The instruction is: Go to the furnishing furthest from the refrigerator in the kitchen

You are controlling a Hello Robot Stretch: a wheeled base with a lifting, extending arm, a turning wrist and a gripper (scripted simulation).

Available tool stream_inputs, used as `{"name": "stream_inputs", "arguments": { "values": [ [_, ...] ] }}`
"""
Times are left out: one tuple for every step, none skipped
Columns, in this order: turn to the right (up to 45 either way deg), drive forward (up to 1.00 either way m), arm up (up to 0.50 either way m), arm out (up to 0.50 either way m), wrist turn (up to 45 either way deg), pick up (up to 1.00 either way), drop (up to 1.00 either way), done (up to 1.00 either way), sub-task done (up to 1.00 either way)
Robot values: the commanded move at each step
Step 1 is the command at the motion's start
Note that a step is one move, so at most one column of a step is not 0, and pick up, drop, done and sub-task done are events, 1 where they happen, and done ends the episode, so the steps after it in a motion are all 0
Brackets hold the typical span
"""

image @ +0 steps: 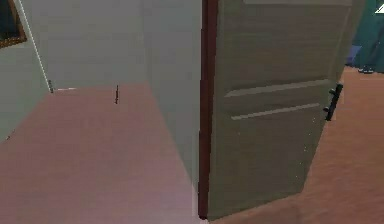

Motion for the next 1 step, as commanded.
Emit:
{"name": "stream_inputs", "arguments": {
  "values": [
    [0.0, 0.25, 0.00, 0.00, 0.0, 0.00, 0.00, 0.00, 0.00]
  ]
}}
